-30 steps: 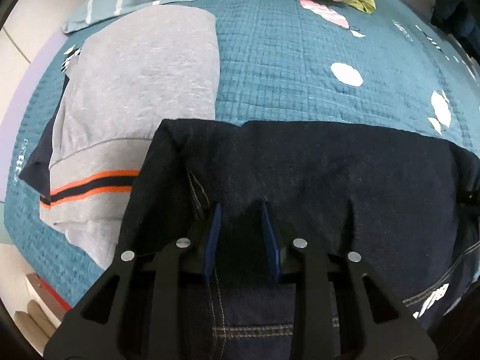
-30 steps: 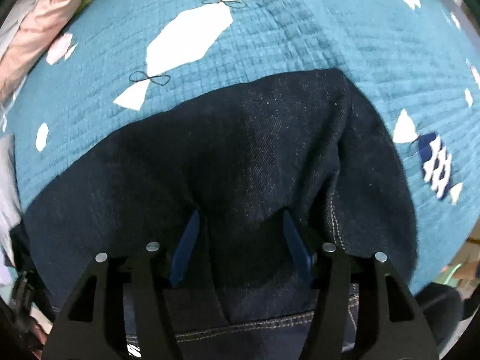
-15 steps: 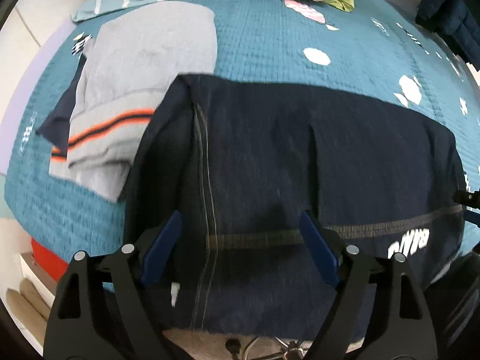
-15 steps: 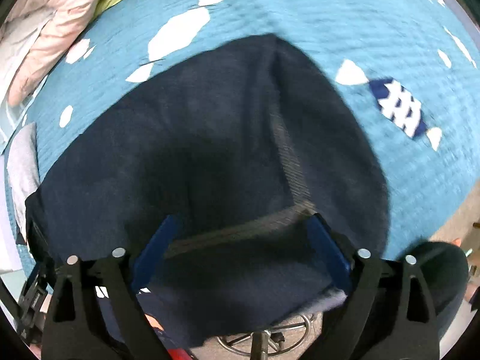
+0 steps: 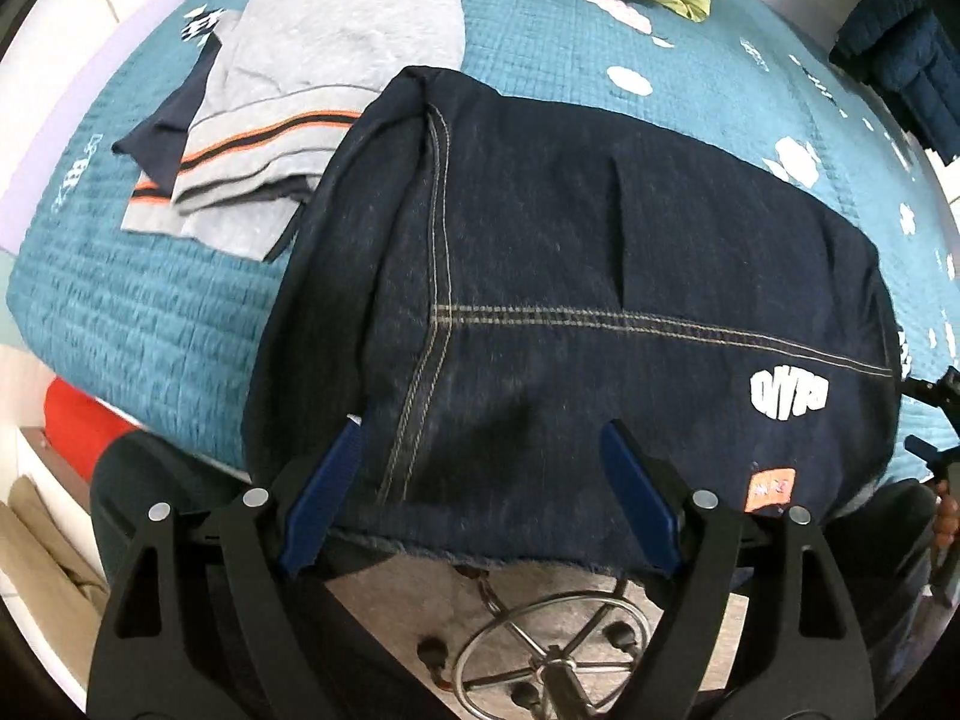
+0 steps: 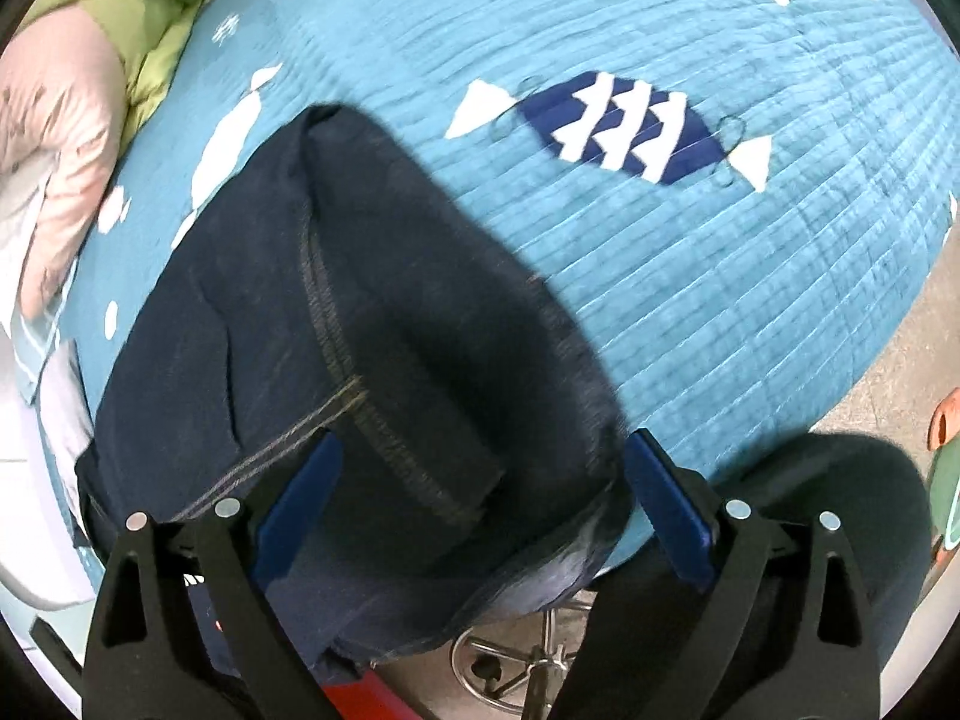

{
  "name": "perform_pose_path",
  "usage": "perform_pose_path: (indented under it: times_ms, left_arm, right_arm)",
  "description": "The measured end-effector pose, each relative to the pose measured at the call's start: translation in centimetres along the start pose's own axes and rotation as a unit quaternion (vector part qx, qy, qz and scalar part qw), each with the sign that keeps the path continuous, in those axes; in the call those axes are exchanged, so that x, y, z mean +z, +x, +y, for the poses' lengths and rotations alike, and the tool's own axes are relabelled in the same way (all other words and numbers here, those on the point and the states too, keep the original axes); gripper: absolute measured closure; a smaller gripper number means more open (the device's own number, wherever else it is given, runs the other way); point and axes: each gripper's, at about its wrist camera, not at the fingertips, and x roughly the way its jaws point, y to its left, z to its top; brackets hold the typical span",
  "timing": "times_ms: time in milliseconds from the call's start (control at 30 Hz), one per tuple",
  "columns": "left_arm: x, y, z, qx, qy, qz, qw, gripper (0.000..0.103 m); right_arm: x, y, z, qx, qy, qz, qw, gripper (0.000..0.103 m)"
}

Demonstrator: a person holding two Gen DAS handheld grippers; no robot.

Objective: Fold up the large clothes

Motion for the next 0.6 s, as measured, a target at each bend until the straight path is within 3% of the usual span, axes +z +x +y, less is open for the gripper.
perform_pose_path:
  times_ms: [100,200,367,467,533,600]
  left_arm:
    - [-0.3,-0.6,-0.1,-0.010,-0.008,0.002,0.9999,0.021]
    - [-0.3,-0.9,-0.6,-0.011,-0.006,0.001,0.9999,0.021]
    - [-0.4,-1.0,-1.9,0.002,0.015,0.002,0.9999,0.021]
    - [-0.6,-0.9,-2.4,0.002,0.020,0.004,0.9998,0.021]
    - [-0.6,-0.7,-2.7,0.001,0.021,0.008,0.9997,0.021]
    - [-0.6,-0.8,-3.0,0.004,0.024,0.003,0.9997,0.021]
  right_arm:
    - [0.8,0.7,-0.7,0.006,-0.007,0.011,1.000,0.009]
    - [1.9,3.0,0.5,0.039,-0.014,0.034,0.999,0.008]
    - [1.9,3.8,0.9,0.042,-0.036,0.038,0.998,0.007]
    - [1.7,3.5,1.9,0.134,-0.044,0.049,0.989,0.008]
    - [1.2,3.7,2.1,0.224,-0.032,0.086,0.970,0.010]
    - [1.1,3.4,2.6,0.258,-0.037,0.090,0.961,0.009]
